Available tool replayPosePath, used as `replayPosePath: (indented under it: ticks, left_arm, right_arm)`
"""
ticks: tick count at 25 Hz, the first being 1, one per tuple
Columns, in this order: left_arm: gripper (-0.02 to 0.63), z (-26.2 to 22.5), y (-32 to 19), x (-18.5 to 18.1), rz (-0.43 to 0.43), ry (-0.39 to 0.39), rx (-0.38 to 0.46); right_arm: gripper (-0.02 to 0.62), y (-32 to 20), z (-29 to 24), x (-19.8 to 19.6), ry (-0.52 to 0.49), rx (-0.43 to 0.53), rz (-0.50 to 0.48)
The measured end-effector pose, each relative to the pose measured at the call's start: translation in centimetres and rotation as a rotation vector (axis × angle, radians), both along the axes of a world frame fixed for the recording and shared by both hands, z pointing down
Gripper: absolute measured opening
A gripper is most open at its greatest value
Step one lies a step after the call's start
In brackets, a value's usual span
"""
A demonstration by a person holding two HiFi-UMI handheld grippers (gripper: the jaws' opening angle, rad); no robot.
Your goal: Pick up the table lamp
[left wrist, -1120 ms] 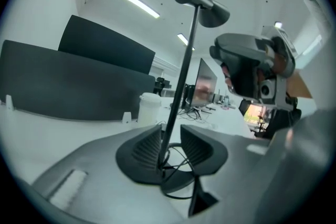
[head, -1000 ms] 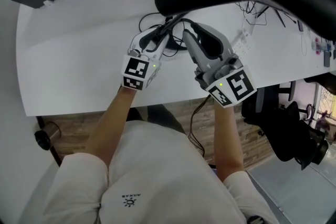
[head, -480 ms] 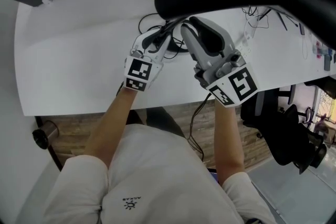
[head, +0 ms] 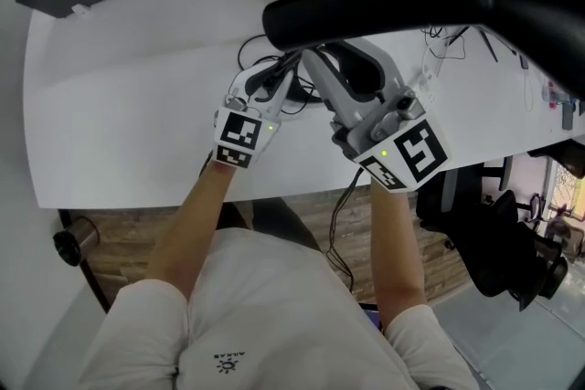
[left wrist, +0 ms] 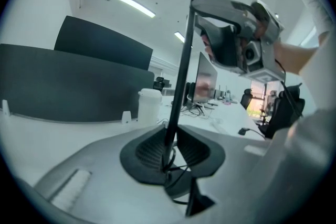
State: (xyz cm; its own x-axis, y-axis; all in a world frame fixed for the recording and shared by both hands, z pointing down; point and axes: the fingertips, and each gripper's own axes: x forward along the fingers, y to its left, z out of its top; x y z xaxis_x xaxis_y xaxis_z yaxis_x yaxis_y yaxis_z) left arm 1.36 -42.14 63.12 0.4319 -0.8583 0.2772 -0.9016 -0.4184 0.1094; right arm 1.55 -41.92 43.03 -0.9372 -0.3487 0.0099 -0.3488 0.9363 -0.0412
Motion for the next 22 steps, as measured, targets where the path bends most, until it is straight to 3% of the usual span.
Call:
replayPosePath:
  ticks: [13, 16, 22]
  left_arm:
    - [0.063, -0.1, 0.0, 0.0, 0.054, 0.026, 0.002]
    - [0.064, -0.1, 0.0, 0.1, 0.064, 0.019, 0.007]
    - [0.061, -0.1, -0.2, 0.2, 0.080, 0.025, 0.004]
  right_arm:
    - [0.083, -0.3, -1.2, -0.7, -0.018, 0.027, 0.044]
    - [0.046, -0.1, -1.3, -0.7, -0.024, 0.029, 0.055]
    - [0.038, -0.3, -1.4, -0.6, -0.034, 0.014, 0.083]
